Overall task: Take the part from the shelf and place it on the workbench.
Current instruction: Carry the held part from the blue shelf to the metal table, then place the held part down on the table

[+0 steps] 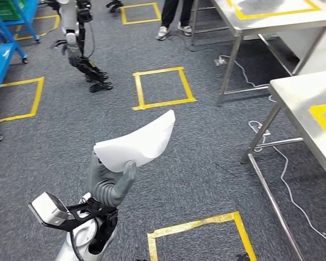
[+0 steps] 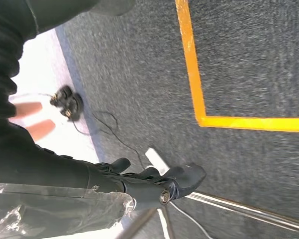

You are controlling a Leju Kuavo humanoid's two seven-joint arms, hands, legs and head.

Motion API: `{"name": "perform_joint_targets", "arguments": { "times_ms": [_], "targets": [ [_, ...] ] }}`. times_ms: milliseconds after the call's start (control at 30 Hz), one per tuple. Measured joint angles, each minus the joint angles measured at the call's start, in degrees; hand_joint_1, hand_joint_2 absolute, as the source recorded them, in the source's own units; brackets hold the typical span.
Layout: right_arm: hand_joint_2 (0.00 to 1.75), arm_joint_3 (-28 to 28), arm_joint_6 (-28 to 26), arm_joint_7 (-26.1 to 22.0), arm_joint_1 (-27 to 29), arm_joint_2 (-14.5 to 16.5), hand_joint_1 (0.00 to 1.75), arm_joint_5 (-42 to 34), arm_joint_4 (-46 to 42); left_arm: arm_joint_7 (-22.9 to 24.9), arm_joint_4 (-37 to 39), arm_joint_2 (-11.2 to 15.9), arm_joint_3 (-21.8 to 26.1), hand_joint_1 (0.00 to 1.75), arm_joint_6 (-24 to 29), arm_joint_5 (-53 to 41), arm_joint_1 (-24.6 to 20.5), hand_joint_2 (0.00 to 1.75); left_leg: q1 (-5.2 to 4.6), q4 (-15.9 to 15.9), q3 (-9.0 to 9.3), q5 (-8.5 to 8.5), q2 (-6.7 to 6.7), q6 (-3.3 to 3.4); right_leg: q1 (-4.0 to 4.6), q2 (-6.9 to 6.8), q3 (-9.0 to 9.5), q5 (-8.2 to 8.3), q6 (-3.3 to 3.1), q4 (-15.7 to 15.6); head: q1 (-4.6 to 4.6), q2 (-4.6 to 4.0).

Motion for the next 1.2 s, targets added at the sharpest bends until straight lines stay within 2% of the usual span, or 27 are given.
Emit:
{"name": "perform_joint_targets", "arguments": {
  "times_ms": [67, 133, 167, 233, 267, 333, 367, 400, 433, 467, 500, 533, 600, 633, 667, 733, 767, 800, 867, 933, 967, 1000, 1033, 1067, 1100, 1133, 1200],
  "targets": [
    [1.75, -0.02, 0.02, 0.03, -0.01, -0.01, 0.00, 0.00, 0.00, 0.00, 0.00, -0.01, 0.03, 1.75, -0.01, -0.26, -0.01, 1.75, 0.33, -7.02, 3.15, 3.89, -2.19, 0.02, -0.10, 1.34, -0.01, 0.07, 0.32, 0.02, -0.03, 0.00],
    [1.75, -0.04, 0.01, 0.01, -0.09, -0.04, 0.00, 0.00, -0.01, 0.01, 0.00, -0.02, 0.05, 1.75, 0.06, -0.50, -0.03, 1.75, 0.74, -11.23, 4.90, 4.84, -4.59, 0.05, -0.06, 2.41, -0.47, 0.17, 0.82, 0.22, -0.06, 0.01],
    [1.75, -0.05, 0.01, -0.02, -0.06, -0.07, 0.00, 0.01, -0.02, 0.01, 0.00, -0.03, 0.07, 1.75, 0.15, -0.54, -0.04, 1.75, 0.75, -11.93, 5.11, 4.70, -4.96, 0.21, -0.11, 2.93, -0.76, 0.31, 1.14, 0.20, -0.11, 0.01],
    [1.75, -0.08, -0.01, -0.08, 0.24, -0.14, 0.00, 0.03, -0.02, 0.01, 0.00, -0.11, 0.08, 1.75, 0.38, -0.53, -0.07, 1.75, 0.61, -12.37, 5.20, 4.72, -4.04, 0.88, -0.39, 3.97, -1.30, 0.67, 1.94, -0.14, -0.10, 0.01],
    [1.75, -0.09, -0.02, -0.08, 0.41, -0.19, 0.00, 0.04, -0.02, 0.00, -0.01, -0.15, 0.08, 1.75, 0.46, -0.50, -0.07, 1.75, 0.59, -12.56, 5.28, 4.85, -3.35, 1.31, -0.34, 3.29, -1.61, 0.49, 2.22, 0.10, -0.01, 0.01],
    [1.75, -0.13, -0.02, -0.09, 0.42, -0.27, 0.00, 0.05, -0.02, 0.00, -0.05, -0.21, 0.09, 1.75, 0.52, -0.48, -0.08, 1.75, 0.57, -12.95, 5.44, 5.04, -1.65, 2.07, -0.03, -0.10, -3.53, -1.63, 2.58, 3.64, 0.35, 0.01],
    [1.75, -0.14, -0.02, -0.09, 0.28, -0.27, 0.00, 0.06, -0.02, 0.00, -0.07, -0.21, 0.11, 1.75, 0.52, -0.47, -0.07, 1.75, 0.40, -12.98, 5.47, 4.99, -0.81, 2.31, 0.15, -2.22, -5.25, -3.51, 2.65, 7.27, 0.54, 0.01],
    [1.75, -0.14, -0.02, -0.10, 0.15, -0.26, 0.00, 0.07, -0.02, 0.00, -0.08, -0.20, 0.14, 1.75, 0.51, -0.47, -0.07, 1.75, 0.25, -12.97, 5.48, 4.93, 0.10, 2.46, 0.18, -3.46, -7.23, -5.42, 2.73, 11.45, 0.60, 0.00],
    [1.75, -0.13, 0.00, -0.09, 0.07, -0.26, 0.00, 0.09, -0.02, 0.00, -0.08, -0.20, 0.17, 1.75, 0.51, -0.47, -0.06, 1.75, 0.15, -12.96, 5.50, 4.87, 1.02, 2.53, 0.17, -4.08, -8.86, -6.72, 2.79, 14.98, 0.60, -0.01],
    [1.75, -0.14, 0.02, -0.07, 0.09, -0.27, 0.00, 0.12, -0.02, 0.00, -0.07, -0.19, 0.20, 1.75, 0.51, -0.47, -0.06, 1.75, 0.09, -12.95, 5.55, 4.79, 1.88, 2.58, 0.16, -4.37, -9.57, -7.03, 2.82, 16.77, 0.60, 0.00],
    [1.75, -0.14, 0.05, -0.04, 0.15, -0.27, 0.00, 0.16, -0.02, 0.01, -0.07, -0.19, 0.20, 1.75, 0.51, -0.47, -0.06, 1.75, 0.07, -12.94, 5.64, 4.70, 2.65, 2.56, 0.16, -4.57, -9.07, -6.30, 2.83, 16.19, 0.62, 0.00],
    [1.75, -0.15, 0.08, -0.01, 0.20, -0.28, 0.00, 0.19, -0.02, 0.01, -0.07, -0.20, 0.20, 1.75, 0.51, -0.47, -0.06, 1.75, 0.07, -12.93, 5.80, 4.58, 3.36, 2.47, 0.16, -4.95, -7.36, -4.71, 2.82, 13.33, 0.62, 0.00],
    [1.75, -0.17, 0.11, 0.04, 0.13, -0.32, 0.00, 0.28, -0.02, 0.01, -0.07, -0.20, 0.20, 1.75, 0.51, -0.36, -0.07, 1.75, -0.16, -12.80, 6.25, 4.14, 4.58, 2.02, 0.36, -7.22, -2.43, -1.52, 2.60, 4.97, 0.63, 0.00],
    [1.75, -0.17, 0.11, 0.07, 0.01, -0.33, 0.00, 0.33, -0.02, 0.01, -0.04, -0.20, 0.19, 1.75, 0.51, -0.18, -0.08, 1.75, -0.34, -12.72, 6.43, 3.93, 5.11, 1.75, 0.48, -8.06, -0.77, -0.68, 2.33, 2.07, 0.60, 0.01],
    [1.75, -0.16, 0.12, 0.11, -0.09, -0.34, 0.00, 0.39, -0.02, 0.01, 0.02, -0.20, 0.14, 1.75, 0.47, 0.10, -0.10, 1.75, -0.53, -12.66, 6.55, 3.79, 5.62, 1.49, 0.63, -8.52, 0.02, -0.39, 2.01, 0.57, 0.56, 0.01],
    [1.75, -0.15, 0.13, 0.17, -0.09, -0.35, 0.00, 0.48, -0.02, 0.02, 0.27, -0.21, -0.13, 1.75, 0.33, 0.60, -0.21, 1.75, -0.63, -12.73, 6.70, 3.68, 6.62, 1.03, 0.72, -7.35, -0.22, -0.37, 1.27, 0.36, 0.51, 0.00],
    [1.75, -0.16, 0.12, 0.19, -0.02, -0.36, 0.00, 0.51, -0.02, 0.02, 0.43, -0.21, -0.36, 1.75, 0.24, 0.72, -0.28, 1.75, -0.54, -12.60, 6.74, 3.44, 6.28, 0.69, 0.63, -6.69, -0.28, -0.28, 0.97, 0.29, 0.52, 0.00],
    [1.75, -0.19, 0.11, 0.17, 0.01, -0.38, 0.00, 0.55, -0.02, 0.02, 0.58, -0.20, -0.59, 1.75, 0.17, 0.75, -0.35, 1.75, -0.41, -11.75, 6.44, 2.71, 5.19, 0.37, 0.47, -6.02, -0.27, -0.18, 0.66, 0.19, 0.50, 0.00],
    [1.75, -0.22, 0.11, 0.13, -0.09, -0.42, 0.00, 0.66, -0.04, 0.01, 0.87, -0.15, -0.87, 1.75, 0.13, 0.79, -0.42, 1.75, -0.17, -6.42, 4.02, -0.41, 2.09, -0.15, 0.12, -4.66, -0.21, -0.01, 0.21, 0.06, 0.34, 0.00],
    [1.75, -0.22, 0.15, 0.10, -0.20, -0.43, 0.00, 0.74, -0.06, 0.01, 1.15, -0.09, -0.91, 1.75, 0.20, 0.90, -0.45, 1.75, -0.09, 1.53, -0.03, -3.70, 0.78, -0.32, 0.03, -3.23, -0.31, 0.03, 0.02, 0.06, 0.22, -0.01],
    [1.75, -0.22, 0.16, 0.10, -0.16, -0.43, 0.00, 0.77, -0.06, 0.01, 1.30, -0.07, -0.91, 1.75, 0.25, 0.98, -0.47, 1.75, -0.06, 3.92, -1.42, -4.06, 0.63, -0.33, 0.01, -2.44, -0.33, 0.05, 0.01, 0.06, 0.20, -0.01],
    [1.75, -0.23, 0.19, 0.11, -0.10, -0.43, 0.00, 0.79, -0.06, 0.02, 1.40, -0.06, -0.91, 1.75, 0.27, 1.06, -0.49, 1.75, -0.01, 4.12, -1.77, -3.21, 0.50, -0.32, -0.03, -1.62, -0.34, 0.10, 0.08, 0.07, 0.21, -0.01],
    [1.75, -0.23, 0.21, 0.15, -0.05, -0.43, 0.00, 0.83, -0.06, 0.02, 1.49, -0.05, -0.91, 1.75, 0.27, 1.13, -0.50, 1.75, 0.10, 2.06, -0.96, -1.34, 0.24, -0.30, -0.10, -0.76, -0.34, 0.17, 0.20, 0.08, 0.21, -0.01],
    [1.75, -0.24, 0.22, 0.20, -0.02, -0.40, 0.00, 0.87, -0.06, 0.02, 1.53, -0.05, -0.91, 1.75, 0.27, 1.15, -0.51, 1.75, 0.28, -1.59, 0.72, 0.97, -0.45, -0.34, -0.20, 0.10, -0.34, 0.26, 0.40, 0.09, 0.21, -0.01],
    [1.75, -0.24, 0.23, 0.27, -0.04, -0.39, 0.00, 0.93, -0.06, 0.02, 1.55, -0.03, -0.91, 1.75, 0.28, 1.15, -0.51, 1.75, 0.55, -5.68, 2.62, 2.82, -1.89, -0.43, -0.22, 0.91, -0.44, 0.34, 0.69, 0.20, 0.17, 0.00],
    [1.75, -0.24, 0.23, 0.35, -0.09, -0.37, 0.00, 1.01, -0.07, 0.02, 1.56, -0.01, -0.91, 1.75, 0.30, 1.15, -0.51, 1.75, 0.78, -9.00, 4.14, 3.92, -3.23, -0.42, -0.26, 1.67, -0.66, 0.43, 1.02, 0.29, 0.14, 0.01],
    [1.75, -0.24, 0.22, 0.45, 0.00, -0.37, 0.00, 1.14, -0.07, 0.02, 1.58, 0.03, -0.89, 1.75, 0.33, 1.14, -0.51, 1.75, 0.88, -11.87, 5.29, 4.24, -4.76, -0.04, -0.42, 2.87, -1.22, 0.75, 1.85, 0.18, 0.03, 0.01]
  ]
}}
